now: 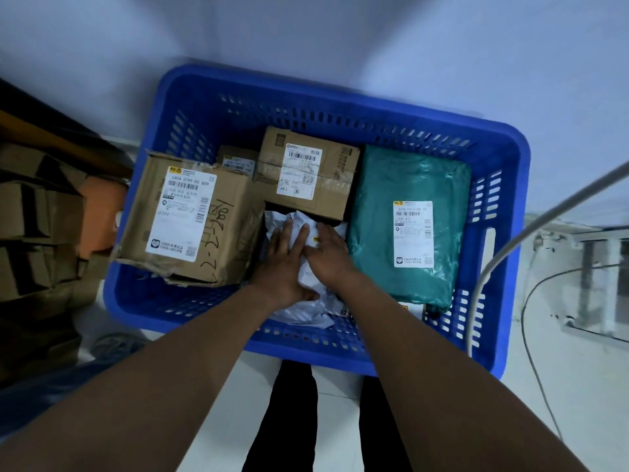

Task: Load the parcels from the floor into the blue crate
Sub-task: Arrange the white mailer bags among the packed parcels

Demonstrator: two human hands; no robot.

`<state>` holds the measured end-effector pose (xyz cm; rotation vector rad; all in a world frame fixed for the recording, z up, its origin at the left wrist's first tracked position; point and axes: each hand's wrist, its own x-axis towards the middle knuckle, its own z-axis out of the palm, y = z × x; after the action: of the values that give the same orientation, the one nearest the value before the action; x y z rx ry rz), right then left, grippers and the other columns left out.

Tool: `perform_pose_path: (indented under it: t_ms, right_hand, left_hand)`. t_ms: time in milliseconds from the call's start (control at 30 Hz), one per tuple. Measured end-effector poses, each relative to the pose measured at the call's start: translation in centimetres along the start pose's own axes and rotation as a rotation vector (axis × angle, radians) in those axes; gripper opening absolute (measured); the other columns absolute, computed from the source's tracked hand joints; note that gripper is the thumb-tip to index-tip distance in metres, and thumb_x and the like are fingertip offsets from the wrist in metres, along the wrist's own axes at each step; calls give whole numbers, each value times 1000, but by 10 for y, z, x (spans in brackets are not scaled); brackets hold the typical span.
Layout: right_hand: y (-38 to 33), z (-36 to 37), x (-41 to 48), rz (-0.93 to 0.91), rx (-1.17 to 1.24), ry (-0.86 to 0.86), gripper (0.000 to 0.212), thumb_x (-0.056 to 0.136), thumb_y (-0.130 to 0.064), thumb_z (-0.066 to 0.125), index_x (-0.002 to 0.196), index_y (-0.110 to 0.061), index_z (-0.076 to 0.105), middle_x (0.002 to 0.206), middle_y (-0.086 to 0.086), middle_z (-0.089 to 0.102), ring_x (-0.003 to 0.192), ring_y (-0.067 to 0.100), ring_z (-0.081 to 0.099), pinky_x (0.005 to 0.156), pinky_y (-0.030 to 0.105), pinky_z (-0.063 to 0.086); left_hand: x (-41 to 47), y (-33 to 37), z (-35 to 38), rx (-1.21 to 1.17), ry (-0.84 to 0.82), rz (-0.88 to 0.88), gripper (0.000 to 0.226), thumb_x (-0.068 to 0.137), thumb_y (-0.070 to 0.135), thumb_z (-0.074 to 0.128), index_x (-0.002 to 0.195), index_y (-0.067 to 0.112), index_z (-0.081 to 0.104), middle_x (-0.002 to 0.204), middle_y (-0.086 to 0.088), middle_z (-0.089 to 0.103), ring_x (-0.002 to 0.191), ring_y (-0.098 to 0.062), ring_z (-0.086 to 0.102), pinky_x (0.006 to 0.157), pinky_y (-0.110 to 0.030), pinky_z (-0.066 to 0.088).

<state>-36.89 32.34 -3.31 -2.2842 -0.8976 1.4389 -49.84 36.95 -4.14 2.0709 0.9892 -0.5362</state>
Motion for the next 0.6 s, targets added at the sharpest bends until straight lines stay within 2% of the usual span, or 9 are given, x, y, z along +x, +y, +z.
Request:
perform_pose_path:
  t_ms: [67, 133, 233, 300, 433, 500, 567, 600]
  right_hand:
    - [-2, 0, -1, 5, 17, -2, 63, 101, -27, 48, 157, -11, 24, 163, 9, 27, 149, 25, 25, 121, 31, 17]
    - [-4, -2, -3, 9, 27, -20, 60, 98, -30, 49, 153, -14, 33, 157, 10, 36, 144, 28, 34, 120, 37, 26]
    - [-9, -17, -3, -35, -28, -26, 45, 93, -29, 50, 135, -12, 53, 137, 15, 57, 125, 32, 54, 102, 37, 46]
    - [-9, -37, -6, -83, -68, 96, 30, 94, -25, 51, 119, -10, 59, 123, 16, 63, 112, 33, 60, 86, 34, 49]
    - [-1, -87, -16, -108, -36, 348, 25, 94, -18, 49, 112, -11, 65, 114, 15, 68, 102, 33, 64, 77, 33, 50]
    - [2, -104, -20, -75, -13, 396, 23, 94, -16, 48, 108, -11, 66, 111, 15, 69, 100, 33, 63, 71, 31, 43]
    - [6, -110, -24, -35, 37, 389, 22, 94, -14, 49, 104, -9, 67, 110, 16, 70, 101, 34, 63, 74, 33, 45]
    - [13, -108, -27, -12, 109, 339, 22, 93, -13, 49, 101, -7, 69, 107, 16, 71, 100, 34, 64, 78, 34, 49]
  left_hand:
    - [0, 4, -2, 16, -19, -14, 141, 71, 54, 86, 154, 33, -26, 162, 1, -37, 153, -28, -24, 124, -51, 11]
    - [3, 11, -5, 68, -51, -54, 143, 71, 55, 85, 153, 29, -29, 160, -1, -40, 153, -29, -25, 126, -51, 9]
    - [8, 18, -6, 141, -99, -125, 146, 71, 56, 84, 151, 26, -35, 157, -3, -45, 152, -32, -25, 125, -53, 11]
    - [9, 23, -7, 176, -113, -155, 147, 71, 56, 85, 150, 27, -36, 156, -4, -46, 153, -33, -24, 125, -56, 13]
    - [10, 31, -6, 149, -94, -193, 144, 71, 51, 87, 156, 26, -27, 161, -7, -37, 153, -38, -18, 124, -54, 15]
    - [13, 26, -1, 35, 35, -171, 136, 69, 44, 90, 160, 21, -9, 167, -10, -20, 155, -37, -7, 124, -49, 18]
    - [14, 24, 7, -260, 282, -189, 120, 69, 31, 93, 158, 20, 13, 166, -9, 7, 152, -31, 15, 120, -42, 27]
    - [13, 26, 12, -422, 396, -250, 116, 69, 27, 93, 156, 20, 18, 163, -8, 16, 149, -28, 24, 117, -41, 31]
